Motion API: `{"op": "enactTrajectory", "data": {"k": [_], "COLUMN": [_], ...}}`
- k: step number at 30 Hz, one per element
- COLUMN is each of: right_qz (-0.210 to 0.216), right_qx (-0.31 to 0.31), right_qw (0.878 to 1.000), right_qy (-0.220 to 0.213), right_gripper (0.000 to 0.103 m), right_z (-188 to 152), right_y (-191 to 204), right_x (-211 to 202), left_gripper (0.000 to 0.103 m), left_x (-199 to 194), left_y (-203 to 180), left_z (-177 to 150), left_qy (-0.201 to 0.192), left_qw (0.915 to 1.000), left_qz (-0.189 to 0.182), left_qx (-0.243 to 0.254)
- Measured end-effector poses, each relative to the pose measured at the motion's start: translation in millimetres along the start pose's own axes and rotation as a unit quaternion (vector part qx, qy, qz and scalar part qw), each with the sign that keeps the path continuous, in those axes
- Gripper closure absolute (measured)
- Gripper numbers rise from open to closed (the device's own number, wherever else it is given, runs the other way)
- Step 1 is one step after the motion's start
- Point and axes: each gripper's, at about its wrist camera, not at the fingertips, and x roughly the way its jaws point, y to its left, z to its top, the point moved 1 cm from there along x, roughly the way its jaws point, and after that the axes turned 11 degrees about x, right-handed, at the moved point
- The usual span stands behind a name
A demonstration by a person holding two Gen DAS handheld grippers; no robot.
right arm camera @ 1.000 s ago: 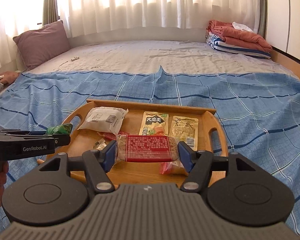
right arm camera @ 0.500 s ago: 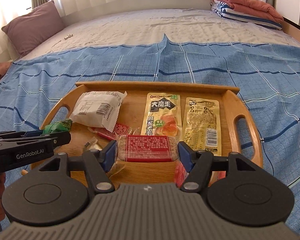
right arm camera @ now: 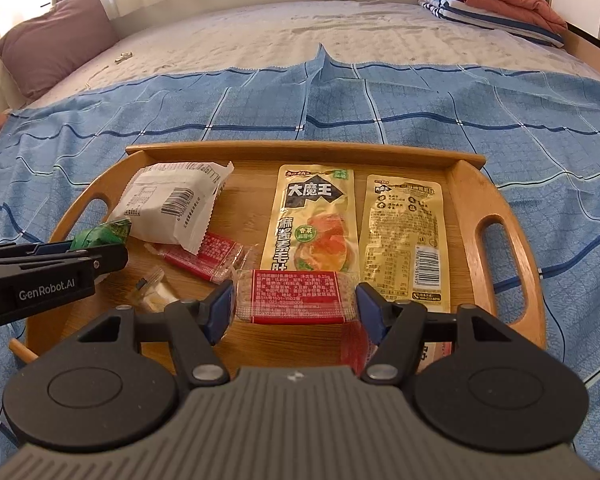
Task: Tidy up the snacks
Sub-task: 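Carry the green pack and red biscuit pack over the wooden tray, then open both grippers to drop the packs onto the tray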
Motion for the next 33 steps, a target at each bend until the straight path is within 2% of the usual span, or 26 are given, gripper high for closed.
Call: {"op": "enactTrajectory", "data": {"k": [14, 17, 18, 19, 21, 24, 29, 33], "right_qz": [-0.001, 0.012, 0.023, 0.033, 0.042, 0.036, 0.04, 0.034], "right_qx": [-0.008, 0.0, 0.01, 0.017, 0.024, 0.021, 0.019, -0.007], "right_qw": [1.0, 1.0, 1.0, 0.999, 0.999, 0.999, 0.999, 0.998], "right_qy": [-0.005, -0.011, -0.013, -0.015, -0.016, -0.019, -0.032, -0.046], "right_gripper": [0.033, 0.019, 0.012, 0.01, 0.01, 0.01, 0.008, 0.006], "right_z": [-3.5, -3.2, -3.2, -3.3, -3.3, -3.6, -5.8, -12.4], "right_y": [1.4, -0.1, -1.9, -3.3, -4.3, -4.0, -4.7, -3.6], "right_x": [7.1, 5.2, 3.5, 1.8, -1.1, -5.5, -21.8, -38.7], "left_gripper": [0.067, 0.066, 0.061, 0.057, 0.042, 0.031, 0.021, 0.016], "left_x": [7.4, 5.9, 4.5, 2.0, -4.0, -11.6, -27.3, -41.9], "left_y": [-3.4, -2.6, -2.4, -1.8, -1.8, -3.8, -2.3, -1.9], "left_z": [-1.6, -2.1, -2.4, -2.7, -2.6, -1.6, -4.2, -11.8], "left_qy": [-0.003, -0.005, -0.008, -0.012, -0.022, -0.031, -0.043, -0.048], "left_qw": [0.9999, 0.9999, 0.9999, 0.9999, 0.9997, 0.999, 0.9986, 0.9985], "left_qz": [0.006, 0.007, 0.007, 0.007, 0.007, 0.017, 0.012, 0.007], "left_qx": [0.008, 0.008, 0.007, 0.007, 0.011, 0.027, 0.027, 0.024]}}
